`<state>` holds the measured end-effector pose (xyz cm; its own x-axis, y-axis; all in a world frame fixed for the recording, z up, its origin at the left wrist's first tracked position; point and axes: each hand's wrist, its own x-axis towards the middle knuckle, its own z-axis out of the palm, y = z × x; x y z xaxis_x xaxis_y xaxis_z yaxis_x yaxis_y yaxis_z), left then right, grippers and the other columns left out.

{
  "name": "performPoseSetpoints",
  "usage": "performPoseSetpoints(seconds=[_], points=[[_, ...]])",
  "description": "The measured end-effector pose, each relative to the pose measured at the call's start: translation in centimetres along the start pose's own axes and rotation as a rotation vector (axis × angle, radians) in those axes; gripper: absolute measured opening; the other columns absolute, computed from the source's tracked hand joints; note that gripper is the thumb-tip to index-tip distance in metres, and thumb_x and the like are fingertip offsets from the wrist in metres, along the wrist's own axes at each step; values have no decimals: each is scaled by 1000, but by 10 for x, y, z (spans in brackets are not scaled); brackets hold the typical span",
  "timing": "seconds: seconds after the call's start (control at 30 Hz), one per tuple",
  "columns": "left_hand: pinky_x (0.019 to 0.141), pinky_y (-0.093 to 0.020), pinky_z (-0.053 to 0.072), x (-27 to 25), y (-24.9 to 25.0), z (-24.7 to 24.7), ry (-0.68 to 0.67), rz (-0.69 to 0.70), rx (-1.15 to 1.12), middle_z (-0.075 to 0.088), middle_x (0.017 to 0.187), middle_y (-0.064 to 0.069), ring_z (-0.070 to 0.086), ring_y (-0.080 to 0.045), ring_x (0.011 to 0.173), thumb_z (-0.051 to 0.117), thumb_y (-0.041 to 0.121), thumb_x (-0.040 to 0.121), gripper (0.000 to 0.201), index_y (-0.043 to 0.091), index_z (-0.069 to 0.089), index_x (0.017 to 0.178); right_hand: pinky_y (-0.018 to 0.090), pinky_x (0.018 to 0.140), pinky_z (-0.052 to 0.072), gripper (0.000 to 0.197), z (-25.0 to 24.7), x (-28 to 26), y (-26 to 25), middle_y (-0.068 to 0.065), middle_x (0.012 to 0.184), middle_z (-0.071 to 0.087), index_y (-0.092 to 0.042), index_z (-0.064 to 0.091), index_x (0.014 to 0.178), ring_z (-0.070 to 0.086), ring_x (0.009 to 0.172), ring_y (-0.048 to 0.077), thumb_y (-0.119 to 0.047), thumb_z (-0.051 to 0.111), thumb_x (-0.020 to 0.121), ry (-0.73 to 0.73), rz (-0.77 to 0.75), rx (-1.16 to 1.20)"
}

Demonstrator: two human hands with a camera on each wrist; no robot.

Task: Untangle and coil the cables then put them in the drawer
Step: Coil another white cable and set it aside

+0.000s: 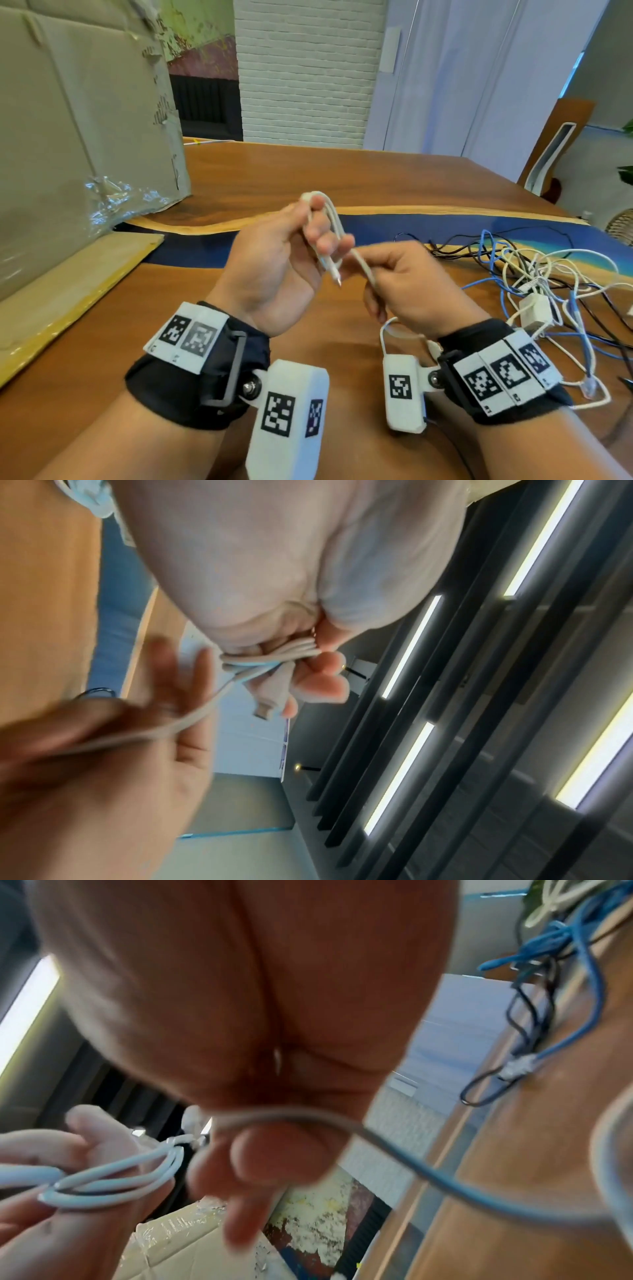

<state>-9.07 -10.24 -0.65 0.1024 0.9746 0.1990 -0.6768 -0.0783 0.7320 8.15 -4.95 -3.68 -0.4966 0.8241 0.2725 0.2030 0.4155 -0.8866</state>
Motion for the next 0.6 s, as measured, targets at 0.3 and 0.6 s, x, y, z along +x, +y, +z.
performPoseSetpoints(seconds=[0.3,0.6], points=[[89,-46,60,11,6,-17,351,162,-311,77,92,-15,77,-32,90,30,14,112,16,8,44,111,15,48,32,38,21,1,-8,5,65,63,-27,72,122,33,45,7,-11,39,110,-149,9,25],[93,-39,56,10,-2,-18,271,117,227,75,119,-13,72,-31,111,32,8,111,14,11,46,112,40,73,52,23,21,-9,-18,1,61,69,-13,79,84,57,61,22,-27,67,99,-313,14,-201]])
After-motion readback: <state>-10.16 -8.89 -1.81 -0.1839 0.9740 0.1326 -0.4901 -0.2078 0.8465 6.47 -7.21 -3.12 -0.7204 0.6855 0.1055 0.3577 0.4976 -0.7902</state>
